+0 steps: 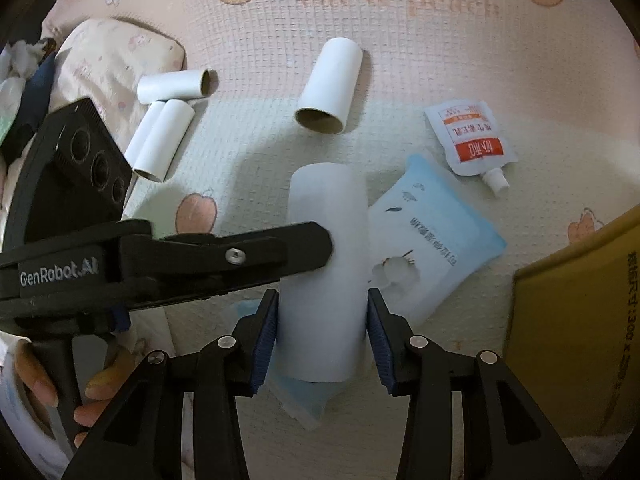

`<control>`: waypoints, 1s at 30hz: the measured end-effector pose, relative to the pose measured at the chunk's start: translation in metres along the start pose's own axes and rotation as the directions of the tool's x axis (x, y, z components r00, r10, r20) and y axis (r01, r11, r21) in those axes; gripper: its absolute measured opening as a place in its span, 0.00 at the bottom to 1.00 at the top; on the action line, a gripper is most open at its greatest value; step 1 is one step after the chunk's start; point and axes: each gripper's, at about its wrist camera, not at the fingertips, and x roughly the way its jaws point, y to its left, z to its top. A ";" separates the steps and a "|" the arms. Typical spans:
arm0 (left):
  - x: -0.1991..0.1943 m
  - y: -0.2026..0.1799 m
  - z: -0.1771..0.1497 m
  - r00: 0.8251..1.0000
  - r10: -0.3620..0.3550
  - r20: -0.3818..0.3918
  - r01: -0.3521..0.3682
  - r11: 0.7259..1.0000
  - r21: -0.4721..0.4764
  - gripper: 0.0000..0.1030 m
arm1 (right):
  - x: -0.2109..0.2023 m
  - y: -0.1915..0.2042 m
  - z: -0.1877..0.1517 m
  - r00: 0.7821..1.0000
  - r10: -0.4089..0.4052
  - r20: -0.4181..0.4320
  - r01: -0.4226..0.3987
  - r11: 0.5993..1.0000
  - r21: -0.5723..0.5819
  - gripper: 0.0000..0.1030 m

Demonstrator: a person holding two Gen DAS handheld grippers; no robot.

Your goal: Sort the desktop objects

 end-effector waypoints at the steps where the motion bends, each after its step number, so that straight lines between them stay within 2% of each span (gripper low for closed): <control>1: -0.001 -0.003 -0.001 1.000 0.011 0.005 -0.011 1.000 0.025 0.45 | -0.001 0.003 -0.001 1.000 -0.005 0.003 0.005 1.000 -0.004 0.39; 4: -0.006 -0.014 -0.006 0.999 0.032 0.019 -0.033 0.995 0.095 0.45 | -0.005 0.009 -0.004 0.999 -0.039 0.018 0.039 0.999 -0.022 0.39; 7: -0.015 -0.023 -0.012 0.999 0.013 0.033 -0.017 0.992 0.123 0.45 | -0.012 0.011 -0.007 0.998 -0.043 0.043 0.044 0.999 -0.032 0.39; 10: -0.025 -0.033 -0.015 0.999 -0.003 0.044 -0.004 0.987 0.163 0.46 | -0.028 0.016 -0.014 0.994 -0.057 0.095 0.063 0.996 -0.058 0.39; 16: -0.042 -0.062 -0.025 0.998 0.007 0.061 -0.021 0.972 0.234 0.46 | -0.061 0.026 -0.026 0.978 -0.082 0.191 0.099 0.992 -0.083 0.39; 21: -0.052 -0.097 -0.035 0.998 0.021 0.064 -0.040 0.945 0.325 0.46 | -0.090 0.029 -0.034 0.971 -0.060 0.233 0.080 0.994 -0.076 0.39; 25: -0.058 -0.131 -0.039 0.998 -0.015 0.059 -0.008 0.926 0.377 0.45 | -0.119 0.029 -0.041 0.949 -0.072 0.307 0.105 0.990 -0.091 0.39; 28: -0.057 -0.159 -0.041 0.998 -0.028 0.049 0.004 0.907 0.421 0.45 | -0.148 0.028 -0.049 0.912 -0.091 0.399 0.144 0.984 -0.106 0.39; 30: -0.056 -0.180 -0.043 0.998 -0.025 0.051 -0.002 0.885 0.466 0.45 | -0.165 0.025 -0.052 0.889 -0.109 0.446 0.172 0.980 -0.102 0.39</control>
